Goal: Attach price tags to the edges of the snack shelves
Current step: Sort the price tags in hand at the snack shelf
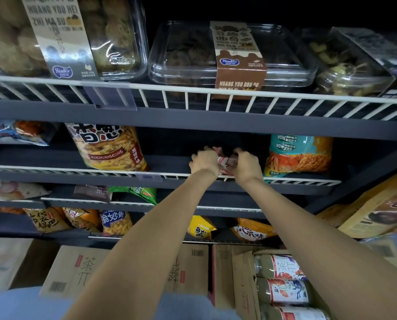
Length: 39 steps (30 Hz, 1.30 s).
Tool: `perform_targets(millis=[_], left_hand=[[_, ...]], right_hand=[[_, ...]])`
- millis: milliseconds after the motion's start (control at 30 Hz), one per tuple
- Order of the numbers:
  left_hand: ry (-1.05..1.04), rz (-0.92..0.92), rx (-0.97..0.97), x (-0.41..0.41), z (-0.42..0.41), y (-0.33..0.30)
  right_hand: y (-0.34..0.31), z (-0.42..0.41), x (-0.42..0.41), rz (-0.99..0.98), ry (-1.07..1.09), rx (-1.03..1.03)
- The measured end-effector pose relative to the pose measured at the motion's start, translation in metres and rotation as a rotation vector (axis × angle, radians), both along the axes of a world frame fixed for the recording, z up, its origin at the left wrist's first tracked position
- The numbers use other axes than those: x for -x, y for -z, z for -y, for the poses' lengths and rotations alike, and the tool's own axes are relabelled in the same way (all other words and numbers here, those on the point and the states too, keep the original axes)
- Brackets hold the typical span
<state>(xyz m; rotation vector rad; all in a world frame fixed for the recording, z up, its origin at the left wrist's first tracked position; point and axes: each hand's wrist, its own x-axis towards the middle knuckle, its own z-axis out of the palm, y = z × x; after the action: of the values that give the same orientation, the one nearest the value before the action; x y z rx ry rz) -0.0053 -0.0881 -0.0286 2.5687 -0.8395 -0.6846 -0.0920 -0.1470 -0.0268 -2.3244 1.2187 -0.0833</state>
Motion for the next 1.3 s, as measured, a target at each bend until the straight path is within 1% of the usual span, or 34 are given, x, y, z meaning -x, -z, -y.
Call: perform_targets(millis=[133, 200, 267, 333, 400, 533, 667, 800, 900, 1000, 1200, 1300], left_hand=[[0.074, -0.101, 0.142, -0.003, -0.005, 0.001], [0.094, -0.151, 0.206, -0.006, -0.009, 0.000], [0.114, -0.181, 0.229, -0.010, -0.012, -0.001], [0.146, -0.194, 0.218, -0.014, -0.012, 0.001], [0.157, -0.187, 0.199, -0.015, -0.012, 0.003], [0.125, -0.162, 0.205, -0.012, -0.010, 0.006], [0.114, -0.136, 0.181, -0.011, -0.007, 0.007], [0.081, -0.136, 0.184, -0.011, -0.008, 0.004], [0.061, -0.152, 0.198, -0.011, -0.010, 0.004], [0.051, -0.154, 0.219, -0.011, -0.011, 0.006], [0.077, -0.136, 0.241, -0.012, -0.015, 0.001], [0.123, -0.133, 0.252, -0.013, -0.017, -0.001]], right_hand=[[-0.003, 0.004, -0.002, -0.078, 0.033, 0.121], [-0.003, 0.008, -0.002, -0.083, -0.001, 0.097], [-0.002, 0.012, -0.002, -0.038, -0.063, 0.014], [-0.002, 0.012, 0.000, 0.021, -0.096, -0.039], [-0.001, 0.010, 0.001, 0.048, -0.101, -0.038], [-0.002, 0.011, 0.003, 0.071, -0.123, -0.051], [-0.009, 0.014, 0.011, 0.184, -0.118, -0.140], [-0.009, 0.014, 0.014, 0.295, -0.076, -0.158], [-0.005, 0.018, 0.015, 0.332, -0.078, -0.154], [0.001, 0.019, 0.012, 0.308, -0.090, -0.131], [0.001, 0.017, 0.001, 0.162, -0.105, -0.074], [0.003, 0.021, -0.002, 0.057, -0.162, -0.050]])
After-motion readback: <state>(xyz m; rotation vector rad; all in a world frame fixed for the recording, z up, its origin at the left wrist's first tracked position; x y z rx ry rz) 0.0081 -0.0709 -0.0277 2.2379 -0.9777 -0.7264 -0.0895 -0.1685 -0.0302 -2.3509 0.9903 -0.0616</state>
